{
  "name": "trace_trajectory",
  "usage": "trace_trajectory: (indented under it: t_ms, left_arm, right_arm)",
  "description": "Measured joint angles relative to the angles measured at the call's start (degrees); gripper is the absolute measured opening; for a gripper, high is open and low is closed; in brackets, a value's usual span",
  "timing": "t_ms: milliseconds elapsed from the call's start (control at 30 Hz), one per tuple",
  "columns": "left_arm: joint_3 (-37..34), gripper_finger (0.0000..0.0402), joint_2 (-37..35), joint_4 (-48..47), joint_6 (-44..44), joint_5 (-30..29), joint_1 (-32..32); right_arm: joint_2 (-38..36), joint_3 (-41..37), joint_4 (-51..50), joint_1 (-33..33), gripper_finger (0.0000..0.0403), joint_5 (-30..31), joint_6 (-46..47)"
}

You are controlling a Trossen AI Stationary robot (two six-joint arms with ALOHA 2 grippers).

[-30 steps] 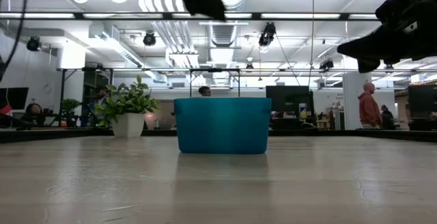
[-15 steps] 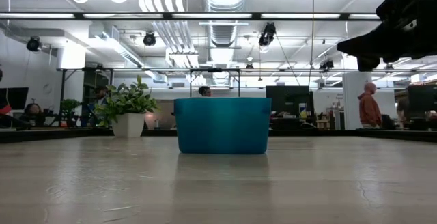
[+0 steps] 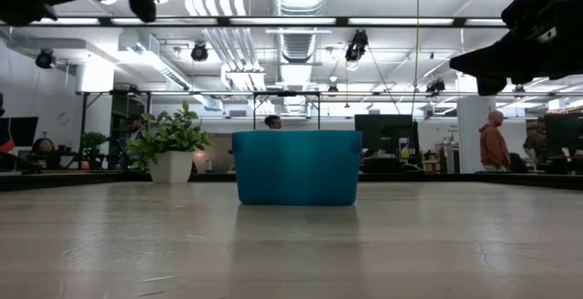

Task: Pick and place pill bottles into a basket
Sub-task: Return to Home Position

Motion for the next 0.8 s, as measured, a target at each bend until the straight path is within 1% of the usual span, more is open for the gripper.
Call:
trace_trajectory:
  t_ms: [133,200,300,400,500,567,633,733,800]
  left_arm:
    - [-3.8,0.0222,-5.9,-0.8,0.2,-1.4,0.2]
    - [-5.8,0.0222,-9.5,-4.6,0.1,-3.2,0.2]
    - [-7.9,0.0222,-16.9,-8.0,0.1,-4.7,0.2]
    - [-8.2,0.0222,-21.1,-12.4,0.6,-4.8,0.2]
    - [-7.2,0.0221,-25.8,-19.8,1.8,-5.6,0.2]
    - [-7.2,0.0221,-28.1,-25.8,1.7,-6.2,0.2]
    - [-7.3,0.0221,-30.7,-29.3,1.6,-7.0,0.2]
    - [-7.9,0.0221,-33.5,-28.6,0.6,-7.2,0.2]
    - [-9.2,0.0221,-33.4,-30.8,-0.1,-7.6,0.2]
  right_arm:
    - [0.0,0.0,0.0,0.0,0.0008,0.0,0.0]
    - [0.0,0.0,0.0,0.0,0.0008,0.0,0.1]
    - [0.0,0.0,0.0,0.0,0.0008,0.0,0.0]
    - [0.0,0.0,0.0,0.0,0.0009,-0.1,0.1]
    - [0.0,0.0,0.0,0.0,0.0008,-0.1,0.1]
    - [0.0,0.0,0.0,0.0,0.0008,0.0,0.0]
    - [0.0,0.0,0.0,0.0,0.0008,0.0,0.1]
    - [0.0,0.0,0.0,0.0,0.0008,0.0,0.0]
    - [0.0,0.0,-0.1,0.0,0.0008,-0.1,0.1]
